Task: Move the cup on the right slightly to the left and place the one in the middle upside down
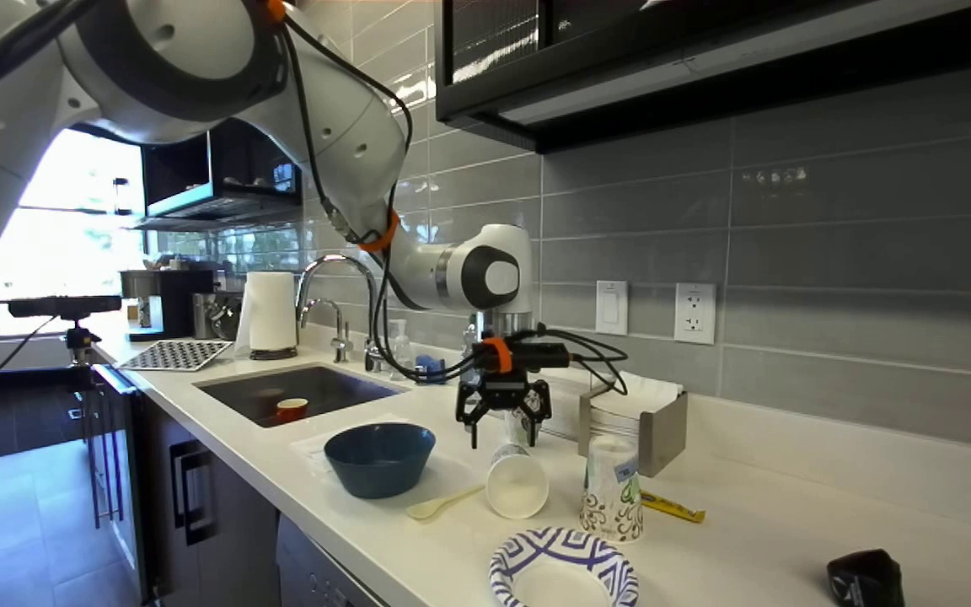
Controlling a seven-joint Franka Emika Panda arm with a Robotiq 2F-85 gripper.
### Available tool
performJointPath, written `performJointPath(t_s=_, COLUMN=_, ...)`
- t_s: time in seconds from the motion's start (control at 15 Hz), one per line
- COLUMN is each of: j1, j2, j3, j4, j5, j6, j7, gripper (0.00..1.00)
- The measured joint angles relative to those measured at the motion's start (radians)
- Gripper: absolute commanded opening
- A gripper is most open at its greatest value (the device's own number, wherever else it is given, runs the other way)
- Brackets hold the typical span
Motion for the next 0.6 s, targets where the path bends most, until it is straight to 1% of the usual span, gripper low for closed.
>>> performJointPath(t_s=0.6, j1=-0.012, j2=0.060, j3=0.000, j4=0.053, j5=0.000, j6=0.006, j7=-0.031, gripper=1.00)
